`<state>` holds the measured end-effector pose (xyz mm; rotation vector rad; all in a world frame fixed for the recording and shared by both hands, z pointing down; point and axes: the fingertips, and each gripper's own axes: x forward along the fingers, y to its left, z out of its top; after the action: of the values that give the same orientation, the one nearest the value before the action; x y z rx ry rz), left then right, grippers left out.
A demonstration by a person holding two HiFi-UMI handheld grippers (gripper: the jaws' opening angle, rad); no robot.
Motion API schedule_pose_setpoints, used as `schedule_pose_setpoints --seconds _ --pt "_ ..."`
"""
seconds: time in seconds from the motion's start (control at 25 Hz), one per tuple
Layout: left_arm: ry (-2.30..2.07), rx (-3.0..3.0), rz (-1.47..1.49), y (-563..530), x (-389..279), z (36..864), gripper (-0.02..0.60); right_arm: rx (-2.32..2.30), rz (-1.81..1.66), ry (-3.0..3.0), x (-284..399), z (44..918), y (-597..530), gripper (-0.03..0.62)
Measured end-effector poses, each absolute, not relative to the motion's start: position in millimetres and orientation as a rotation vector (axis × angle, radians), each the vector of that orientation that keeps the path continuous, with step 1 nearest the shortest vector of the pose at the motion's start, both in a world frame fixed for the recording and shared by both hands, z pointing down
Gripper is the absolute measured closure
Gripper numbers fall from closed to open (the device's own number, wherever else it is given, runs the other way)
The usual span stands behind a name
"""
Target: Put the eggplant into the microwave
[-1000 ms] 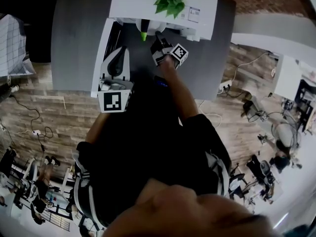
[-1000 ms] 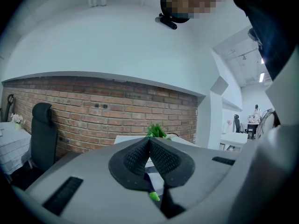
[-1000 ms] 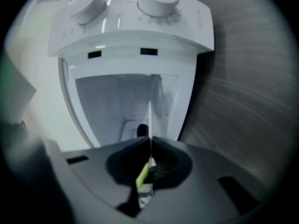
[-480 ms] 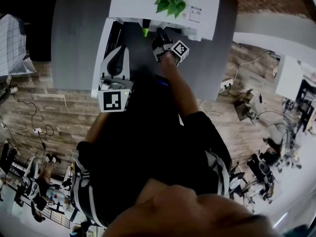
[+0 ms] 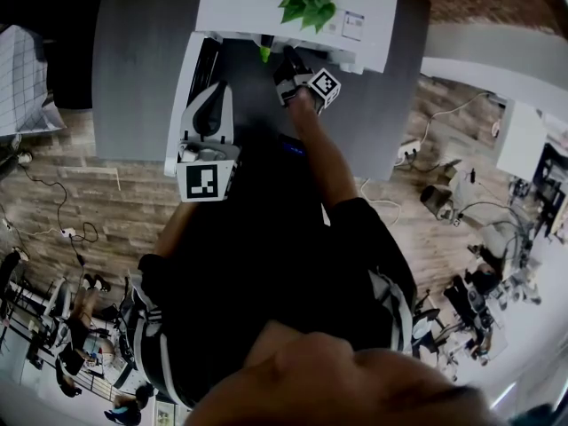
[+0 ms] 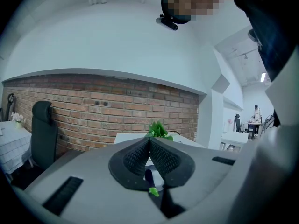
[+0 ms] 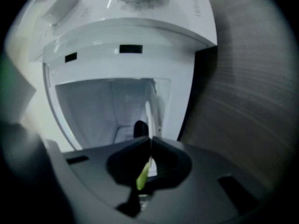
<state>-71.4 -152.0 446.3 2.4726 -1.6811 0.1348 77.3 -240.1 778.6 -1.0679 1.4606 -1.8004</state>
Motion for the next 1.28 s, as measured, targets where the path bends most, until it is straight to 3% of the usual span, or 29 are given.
schedule_pose_setpoints --seconds 0.88,1.12,1.28 --pt "-1.676 2.461 0.121 -154 -71 450 0.548 -1.116 -1.808 1.456 79 785 -251 0.556" --pt "-1.677 2.479 0.116 -154 -70 448 0.546 -1.149 -1.798 1.461 85 785 -248 0.486" --pt "-1.671 2.472 0.112 -152 -69 449 0.548 -1.239 -1.796 1.521 90 784 -245 0.474"
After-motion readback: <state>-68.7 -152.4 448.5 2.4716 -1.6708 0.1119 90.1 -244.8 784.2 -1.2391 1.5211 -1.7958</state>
